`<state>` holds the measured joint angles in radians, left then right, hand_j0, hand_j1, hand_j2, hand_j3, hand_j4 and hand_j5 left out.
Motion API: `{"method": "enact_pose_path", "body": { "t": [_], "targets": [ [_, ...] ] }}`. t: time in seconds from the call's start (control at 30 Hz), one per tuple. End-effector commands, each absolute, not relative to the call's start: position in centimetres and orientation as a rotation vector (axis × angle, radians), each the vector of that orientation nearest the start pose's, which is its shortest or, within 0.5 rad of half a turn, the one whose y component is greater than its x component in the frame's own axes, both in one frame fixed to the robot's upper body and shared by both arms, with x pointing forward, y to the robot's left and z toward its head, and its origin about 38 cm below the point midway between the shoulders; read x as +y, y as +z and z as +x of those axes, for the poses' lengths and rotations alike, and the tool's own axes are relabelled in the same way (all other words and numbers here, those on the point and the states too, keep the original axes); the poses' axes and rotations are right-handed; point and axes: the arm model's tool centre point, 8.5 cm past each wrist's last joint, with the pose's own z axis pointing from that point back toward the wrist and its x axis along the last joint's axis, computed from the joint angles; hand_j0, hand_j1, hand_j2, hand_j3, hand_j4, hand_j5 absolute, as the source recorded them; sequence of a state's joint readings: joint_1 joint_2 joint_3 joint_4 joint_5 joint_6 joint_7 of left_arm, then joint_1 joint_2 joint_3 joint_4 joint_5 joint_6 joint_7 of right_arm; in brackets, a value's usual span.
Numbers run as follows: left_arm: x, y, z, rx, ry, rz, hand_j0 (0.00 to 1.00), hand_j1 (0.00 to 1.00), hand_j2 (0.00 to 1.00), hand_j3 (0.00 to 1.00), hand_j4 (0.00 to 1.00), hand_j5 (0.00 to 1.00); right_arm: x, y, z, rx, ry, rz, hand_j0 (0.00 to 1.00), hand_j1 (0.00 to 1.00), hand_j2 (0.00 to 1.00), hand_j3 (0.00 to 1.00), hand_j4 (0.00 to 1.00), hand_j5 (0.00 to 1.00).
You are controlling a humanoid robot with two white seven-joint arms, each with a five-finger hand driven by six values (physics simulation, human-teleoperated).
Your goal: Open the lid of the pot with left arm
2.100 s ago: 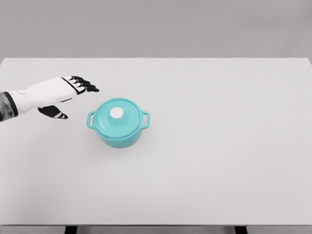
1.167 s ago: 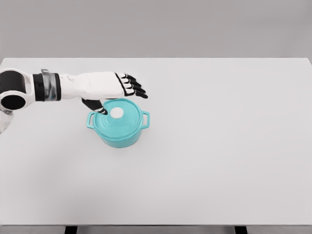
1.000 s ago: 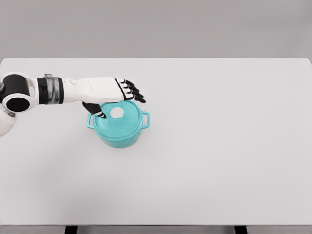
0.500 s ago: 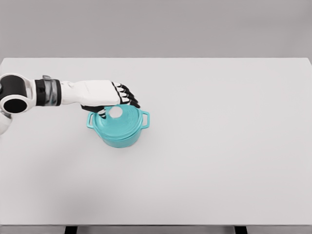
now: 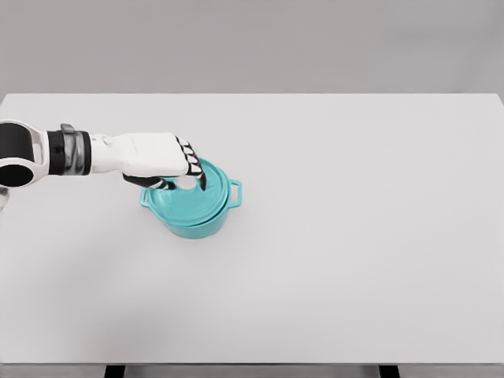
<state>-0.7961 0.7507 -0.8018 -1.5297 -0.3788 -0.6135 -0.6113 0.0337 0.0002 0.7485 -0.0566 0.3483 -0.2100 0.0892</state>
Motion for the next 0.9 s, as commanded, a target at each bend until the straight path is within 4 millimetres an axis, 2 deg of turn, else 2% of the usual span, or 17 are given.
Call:
{"method": "enact_pose_path", "body": {
  "t": [0.0,0.07,0.17,0.27,0.33,0.37,0.43,0.5,0.53,0.57,0.6,0.63,0.87],
  "targets": [
    [22.5,22.9,42.9,1.823,2.987,-0.345,0.41,0.41,0.41,0.41,0.41,0.41,-23.4,-26.2,-0.2,-0.119,1.104,0.148,1.0,1.0,1.0,1.0,1.0,1.0],
    [22.6,22.9,43.0,1.822,2.987,-0.348,0.35,0.35,0.35,0.35,0.35,0.35,-23.4,-26.2,-0.2,-0.12,1.104,0.147,1.0,1.0,1.0,1.0,1.0,1.0],
    [22.8,23.0,43.1,1.822,2.99,-0.36,0.33,0.33,0.33,0.33,0.33,0.33,-23.4,-26.2,-0.2,-0.119,1.104,0.148,1.0,1.0,1.0,1.0,1.0,1.0],
    [27.6,24.4,43.2,1.748,3.074,-0.516,0.33,0.33,0.33,0.33,0.33,0.33,-23.4,-26.2,-0.2,-0.119,1.104,0.148,1.0,1.0,1.0,1.0,1.0,1.0],
    [33.1,27.2,42.9,1.67,3.142,-0.732,0.3,0.3,0.3,0.3,0.3,0.3,-23.4,-26.2,-0.2,-0.12,1.104,0.147,1.0,1.0,1.0,1.0,1.0,1.0],
    [35.2,28.4,42.6,1.638,3.165,-0.818,0.3,0.3,0.3,0.3,0.3,0.3,-23.4,-26.2,-0.2,-0.119,1.104,0.148,1.0,1.0,1.0,1.0,1.0,1.0],
    [37.4,29.1,42.3,1.598,3.201,-0.898,0.3,0.3,0.3,0.3,0.3,0.3,-23.4,-26.2,-0.2,-0.12,1.104,0.147,1.0,1.0,1.0,1.0,1.0,1.0],
    [38.4,28.4,42.6,1.599,3.243,-0.906,0.31,0.31,0.31,0.31,0.31,0.31,-23.4,-26.2,-0.2,-0.119,1.104,0.148,1.0,1.0,1.0,1.0,1.0,1.0],
    [38.6,28.0,42.6,1.604,3.257,-0.9,0.33,0.33,0.33,0.33,0.33,0.33,-23.4,-26.2,-0.2,-0.119,1.104,0.148,1.0,1.0,1.0,1.0,1.0,1.0],
    [38.6,27.7,42.6,1.605,3.261,-0.891,0.4,0.4,0.4,0.4,0.4,0.4,-23.4,-26.2,-0.2,-0.119,1.104,0.148,1.0,1.0,1.0,1.0,1.0,1.0],
    [38.5,27.7,42.7,1.618,3.258,-0.888,0.72,0.72,0.72,0.72,0.72,0.72,-23.4,-26.2,-0.2,-0.12,1.103,0.147,1.0,1.0,1.0,1.0,1.0,1.0],
    [38.2,27.5,42.9,1.639,3.255,-0.87,1.0,1.0,1.0,1.0,1.0,1.0,-23.4,-26.2,-0.2,-0.119,1.104,0.148,1.0,1.0,1.0,1.0,1.0,1.0],
    [37.1,26.6,43.1,1.673,3.246,-0.813,1.0,1.0,1.0,1.0,1.0,1.0,-23.4,-26.2,-0.2,-0.12,1.104,0.147,1.0,1.0,1.0,1.0,1.0,1.0]
  ]
}}
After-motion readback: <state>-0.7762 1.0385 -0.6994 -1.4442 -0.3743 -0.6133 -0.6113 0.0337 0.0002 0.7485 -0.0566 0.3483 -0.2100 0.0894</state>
